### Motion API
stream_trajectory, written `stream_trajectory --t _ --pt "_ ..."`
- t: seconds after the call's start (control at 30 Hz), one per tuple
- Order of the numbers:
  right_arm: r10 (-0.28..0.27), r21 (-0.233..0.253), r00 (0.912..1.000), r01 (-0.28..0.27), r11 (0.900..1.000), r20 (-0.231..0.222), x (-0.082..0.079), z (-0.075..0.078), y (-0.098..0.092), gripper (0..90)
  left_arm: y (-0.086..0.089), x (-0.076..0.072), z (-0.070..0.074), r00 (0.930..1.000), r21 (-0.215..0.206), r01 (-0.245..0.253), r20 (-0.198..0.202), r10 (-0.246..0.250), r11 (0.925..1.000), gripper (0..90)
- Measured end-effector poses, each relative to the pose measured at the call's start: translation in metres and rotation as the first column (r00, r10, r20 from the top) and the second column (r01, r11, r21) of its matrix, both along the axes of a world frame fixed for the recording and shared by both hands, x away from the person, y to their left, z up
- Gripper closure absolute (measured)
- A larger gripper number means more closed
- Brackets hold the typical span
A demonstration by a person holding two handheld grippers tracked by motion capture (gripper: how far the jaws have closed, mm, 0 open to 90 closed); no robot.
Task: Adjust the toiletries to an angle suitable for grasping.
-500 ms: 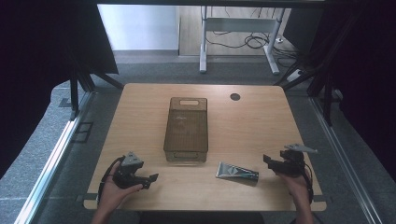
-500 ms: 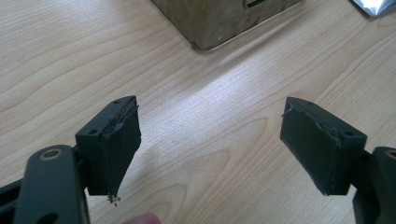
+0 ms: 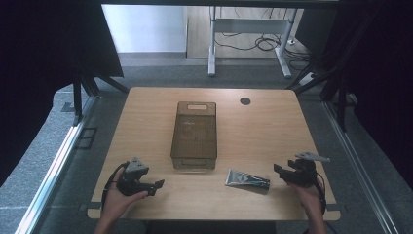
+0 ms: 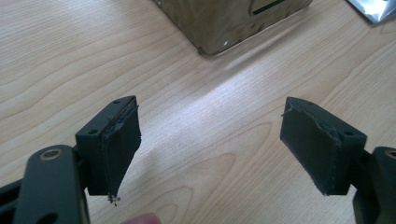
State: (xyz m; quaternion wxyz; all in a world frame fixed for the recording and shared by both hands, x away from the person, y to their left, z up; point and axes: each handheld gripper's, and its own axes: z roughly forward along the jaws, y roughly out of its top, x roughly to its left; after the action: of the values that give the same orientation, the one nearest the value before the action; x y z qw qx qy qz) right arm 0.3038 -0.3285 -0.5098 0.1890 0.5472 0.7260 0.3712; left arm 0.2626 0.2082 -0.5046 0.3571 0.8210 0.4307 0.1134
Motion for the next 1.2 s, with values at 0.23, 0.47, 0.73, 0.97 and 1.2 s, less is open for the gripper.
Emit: stream_trajectory --t 0.23,0.47,0.73,0.97,1.2 --pt "0.007 -0.017 1.0 -0.007 1.0 0.0 -0.003 0.006 0.001 34.9 -0.006 -0.004 0.005 0.9994 0.004 0.031 0.014 -0.031 0.9995 20.4" --pt "0.007 -0.014 1.0 -0.007 1.0 0.005 -0.012 0.008 -0.002 35.3 -0.008 0.003 0.001 0.9991 0.011 0.042 0.007 -0.042 0.9991 20.2" --pt "0.023 -0.02 0.9997 -0.023 1.0 0.005 -0.011 0.004 -0.002 36.3 -0.005 0.005 0.001 0.9996 0.008 0.028 0.004 -0.028 0.9996 20.2" --pt "0.027 -0.015 0.9996 -0.027 1.0 -0.001 -0.012 0.003 -0.001 39.2 -0.004 0.006 0.0 0.9996 0.011 0.028 0.002 -0.028 0.9995 20.1" --pt "0.053 -0.011 0.9985 -0.054 0.999 -0.01 -0.01 0.005 -0.002 46.1 -0.003 0.007 -0.001 0.9999 0.021 0.011 -0.007 -0.011 0.9997 20.1"
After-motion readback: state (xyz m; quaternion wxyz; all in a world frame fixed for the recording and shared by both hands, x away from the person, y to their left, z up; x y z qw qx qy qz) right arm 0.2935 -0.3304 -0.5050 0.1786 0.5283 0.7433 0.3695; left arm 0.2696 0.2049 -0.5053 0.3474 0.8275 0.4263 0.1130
